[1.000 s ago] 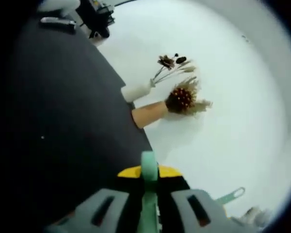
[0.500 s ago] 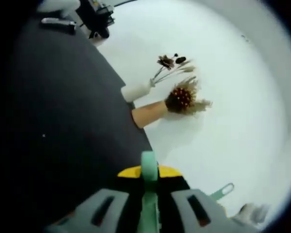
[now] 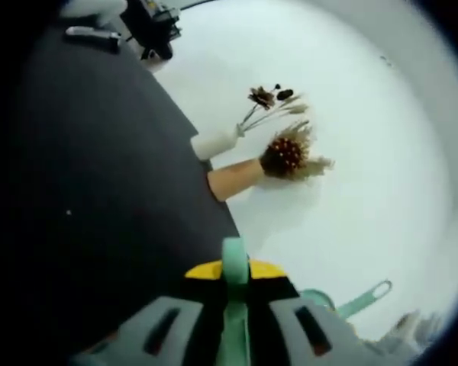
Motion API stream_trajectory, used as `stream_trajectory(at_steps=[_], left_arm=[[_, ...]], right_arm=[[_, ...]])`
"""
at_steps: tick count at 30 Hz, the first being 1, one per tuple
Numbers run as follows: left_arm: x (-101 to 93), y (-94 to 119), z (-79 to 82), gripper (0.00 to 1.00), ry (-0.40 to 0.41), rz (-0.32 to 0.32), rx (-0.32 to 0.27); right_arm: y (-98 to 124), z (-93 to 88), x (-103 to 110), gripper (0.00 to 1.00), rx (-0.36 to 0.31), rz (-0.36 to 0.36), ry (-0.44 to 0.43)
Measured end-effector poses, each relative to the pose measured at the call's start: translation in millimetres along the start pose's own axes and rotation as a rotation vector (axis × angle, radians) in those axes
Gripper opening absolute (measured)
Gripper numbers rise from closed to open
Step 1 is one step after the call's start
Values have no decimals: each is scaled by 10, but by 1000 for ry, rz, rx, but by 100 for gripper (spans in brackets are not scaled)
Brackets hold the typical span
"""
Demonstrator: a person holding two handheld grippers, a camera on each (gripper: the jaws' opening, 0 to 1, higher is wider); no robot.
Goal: Pick up the broom and sweep the trash on the tabletop into the dustpan.
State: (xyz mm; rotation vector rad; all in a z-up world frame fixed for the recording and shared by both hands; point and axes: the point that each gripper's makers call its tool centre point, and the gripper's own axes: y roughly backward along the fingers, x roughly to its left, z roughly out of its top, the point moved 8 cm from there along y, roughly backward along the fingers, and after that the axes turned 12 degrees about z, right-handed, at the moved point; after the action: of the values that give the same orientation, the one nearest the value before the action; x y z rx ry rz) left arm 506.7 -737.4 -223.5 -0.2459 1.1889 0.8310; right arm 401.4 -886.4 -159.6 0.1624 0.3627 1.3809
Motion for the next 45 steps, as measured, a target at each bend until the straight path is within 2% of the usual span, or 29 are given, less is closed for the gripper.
stream_trajectory(at_steps=[2,4,6,7,9,10,12,19,24,27,35,40,45], left_arm=[[4,5,2,10,2,0,1],[2,6,1,10,1,0,1],[6,8,3,10,1,0,2],[6,6,5,10,2,-1,2],[4,3,4,10,1,-3,2],[4,5,4,10,1,-3,2],[8,10,5,10,5,-4,5],[40,6,80,10,47,2,12],[-19,32,13,10,46,-10,32],[-41,43,-28,10,81,-15,48],[-213,70,-139,10,86,-41,57],[-314,50,-293,10,50,-54,98],[-356,49,-366,10,40,-60,113]], right_arm=[[-65,-79,48,5,6,34,-38],[-100,-111,105,5,-6,90,-122],[-72,-54,128,5,-47,104,-109],[-58,-4,167,5,-80,154,-141],[-10,94,208,5,-138,239,-267],[50,145,193,5,-166,228,-267],[109,257,114,5,-190,178,-213],[421,217,-57,5,-209,130,-217],[705,171,-125,5,-236,123,-244],[872,193,-186,5,-236,78,-200],[1280,217,-284,5,-246,23,-140],[1413,211,-359,5,-246,5,-123],[1517,163,-449,5,-245,-9,-124]])
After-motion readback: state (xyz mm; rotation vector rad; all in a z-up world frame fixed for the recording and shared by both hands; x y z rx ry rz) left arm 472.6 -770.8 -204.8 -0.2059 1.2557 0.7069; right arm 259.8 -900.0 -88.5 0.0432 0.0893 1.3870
